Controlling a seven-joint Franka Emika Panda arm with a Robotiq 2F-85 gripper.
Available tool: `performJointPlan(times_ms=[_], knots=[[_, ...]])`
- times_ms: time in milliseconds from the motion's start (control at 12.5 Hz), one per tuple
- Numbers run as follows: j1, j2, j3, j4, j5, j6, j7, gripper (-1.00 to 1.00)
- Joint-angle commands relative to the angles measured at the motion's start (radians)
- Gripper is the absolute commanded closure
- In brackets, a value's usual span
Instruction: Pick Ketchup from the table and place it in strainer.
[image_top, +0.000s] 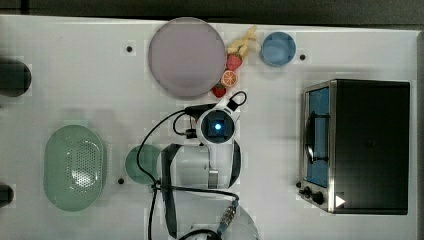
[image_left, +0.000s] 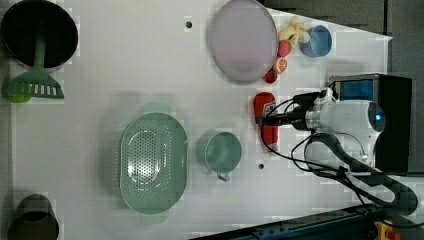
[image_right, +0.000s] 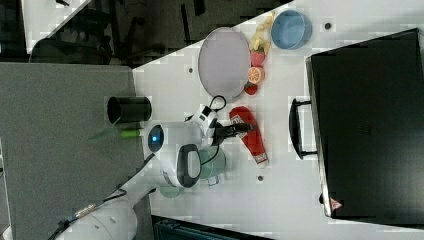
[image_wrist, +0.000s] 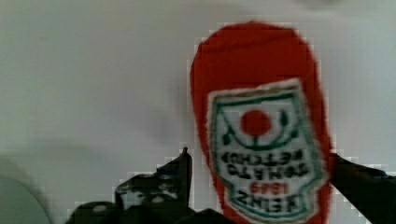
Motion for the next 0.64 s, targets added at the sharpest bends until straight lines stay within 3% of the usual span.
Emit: performJointPlan(times_ms=[80,160,240,480,640], knots=[[-0.006,-0.013,-0.003,-0.006,0.007,0.026,-0.038,-0.43],[-0.006,-0.022,-0.001,-0.004,0.007,0.028,-0.038,-0.21],[-0.006,-0.039,0.000,-0.002,0.008,0.027,-0.037,-0.16],[-0.006,-0.153,-0.001,-0.002,0.009,-0.040,-0.024,-0.16],[-0.004,-0.269,0.005,0.007,0.009,-0.173,-0.023,-0.16]])
